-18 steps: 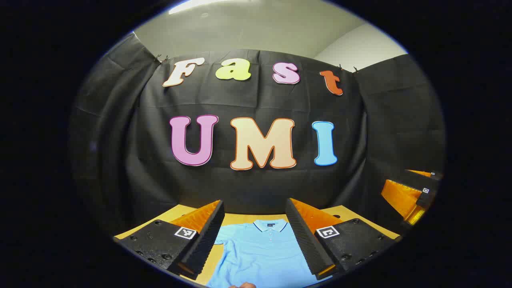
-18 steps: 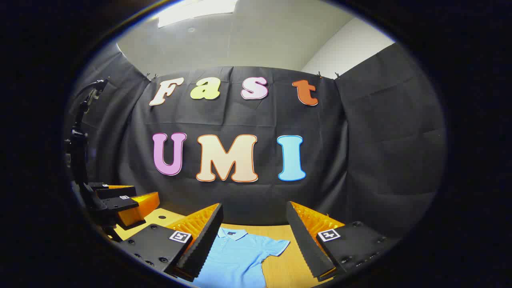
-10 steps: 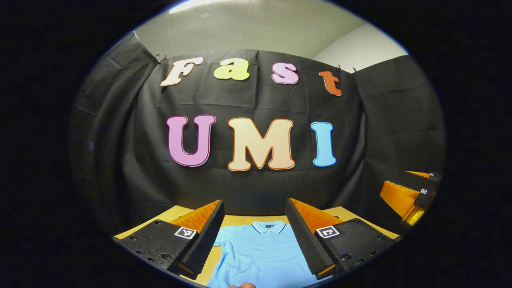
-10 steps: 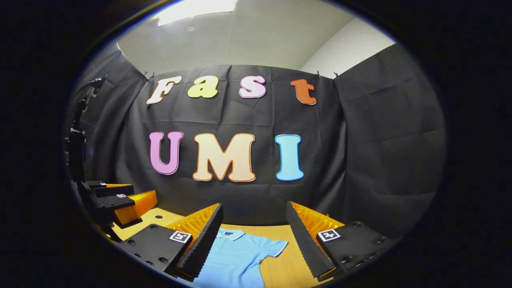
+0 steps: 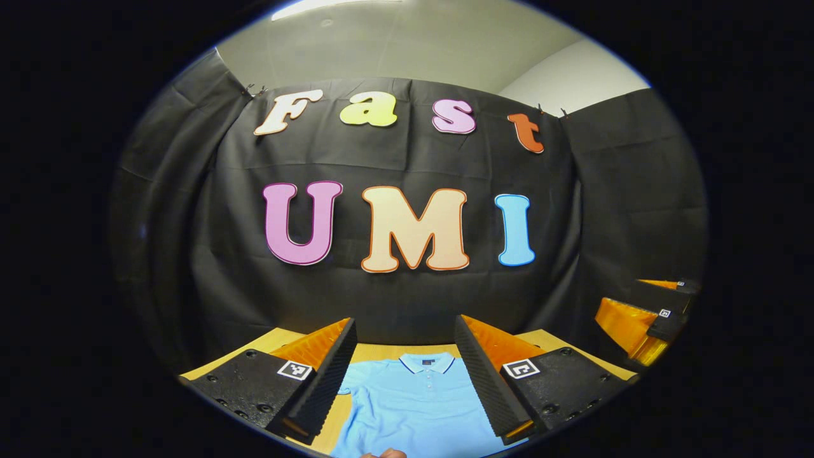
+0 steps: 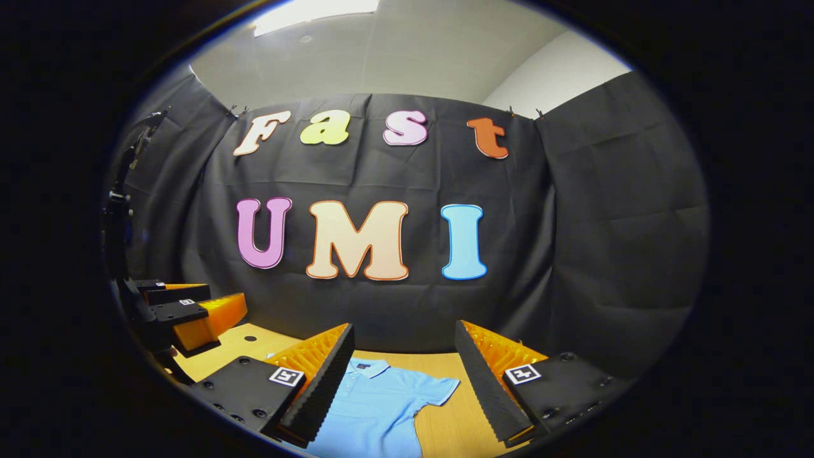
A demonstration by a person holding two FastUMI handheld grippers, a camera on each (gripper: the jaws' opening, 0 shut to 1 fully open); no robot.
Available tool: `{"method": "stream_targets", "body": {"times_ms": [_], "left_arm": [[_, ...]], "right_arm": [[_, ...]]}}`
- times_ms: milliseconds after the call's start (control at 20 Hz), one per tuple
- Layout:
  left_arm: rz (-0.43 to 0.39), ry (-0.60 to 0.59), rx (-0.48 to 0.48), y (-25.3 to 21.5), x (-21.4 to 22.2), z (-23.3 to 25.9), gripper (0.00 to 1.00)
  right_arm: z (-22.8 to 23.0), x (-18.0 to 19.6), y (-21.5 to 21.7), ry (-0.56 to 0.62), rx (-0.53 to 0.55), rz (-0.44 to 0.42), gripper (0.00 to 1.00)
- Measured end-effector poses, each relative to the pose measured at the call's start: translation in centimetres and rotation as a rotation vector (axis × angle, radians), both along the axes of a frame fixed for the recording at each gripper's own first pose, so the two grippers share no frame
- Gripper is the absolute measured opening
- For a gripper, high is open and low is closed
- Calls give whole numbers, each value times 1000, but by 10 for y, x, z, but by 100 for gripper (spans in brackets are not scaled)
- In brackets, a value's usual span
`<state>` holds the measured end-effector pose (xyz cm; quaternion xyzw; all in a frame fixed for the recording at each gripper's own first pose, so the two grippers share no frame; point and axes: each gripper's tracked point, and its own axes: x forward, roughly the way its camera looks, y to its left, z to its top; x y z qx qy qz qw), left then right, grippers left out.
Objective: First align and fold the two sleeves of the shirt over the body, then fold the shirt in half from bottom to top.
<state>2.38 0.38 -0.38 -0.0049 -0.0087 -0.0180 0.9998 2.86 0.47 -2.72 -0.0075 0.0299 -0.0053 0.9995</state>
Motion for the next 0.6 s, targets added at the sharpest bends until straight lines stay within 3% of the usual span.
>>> {"method": "stream_targets", "body": {"times_ms": [600], "left_arm": [[8, -17, 17, 34, 41, 3, 92]], "right_arm": [[-82, 116, -37, 84, -82, -102, 99]]}}
